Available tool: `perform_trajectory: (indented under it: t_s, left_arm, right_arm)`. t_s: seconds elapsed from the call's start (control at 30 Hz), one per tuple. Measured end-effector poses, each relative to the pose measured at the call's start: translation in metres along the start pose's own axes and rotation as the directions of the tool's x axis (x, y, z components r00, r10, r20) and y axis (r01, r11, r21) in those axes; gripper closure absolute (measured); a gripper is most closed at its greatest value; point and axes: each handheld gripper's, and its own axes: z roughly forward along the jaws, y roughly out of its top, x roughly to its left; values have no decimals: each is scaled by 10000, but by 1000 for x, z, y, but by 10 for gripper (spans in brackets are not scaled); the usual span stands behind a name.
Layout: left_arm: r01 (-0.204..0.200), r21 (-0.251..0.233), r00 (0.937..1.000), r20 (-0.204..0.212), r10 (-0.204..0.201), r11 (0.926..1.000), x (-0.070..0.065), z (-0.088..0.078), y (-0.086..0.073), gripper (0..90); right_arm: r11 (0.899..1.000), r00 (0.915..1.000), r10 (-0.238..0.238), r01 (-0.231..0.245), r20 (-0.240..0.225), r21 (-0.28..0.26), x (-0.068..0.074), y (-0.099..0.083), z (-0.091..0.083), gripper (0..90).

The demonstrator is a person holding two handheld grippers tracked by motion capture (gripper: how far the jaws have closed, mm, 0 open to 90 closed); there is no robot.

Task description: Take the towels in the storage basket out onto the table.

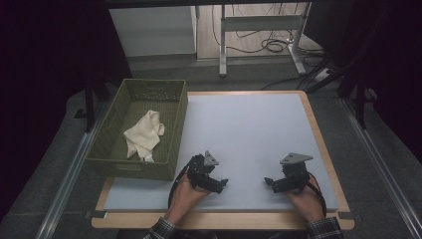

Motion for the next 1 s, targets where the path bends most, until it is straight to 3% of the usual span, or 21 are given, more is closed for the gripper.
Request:
perform_trajectory:
  t_s: [0.63,1.0]
  left_arm:
    - [-165,-26,9984,539,166,9999,5,-6,33,48]
    - [-385,50,9978,546,381,9992,9,-10,50,38]
  right_arm:
    - [10000,10000,1,-1,-2,-4,0,0,0,0]
    - [10000,10000,-12,12,0,-3,0,0,0,0]
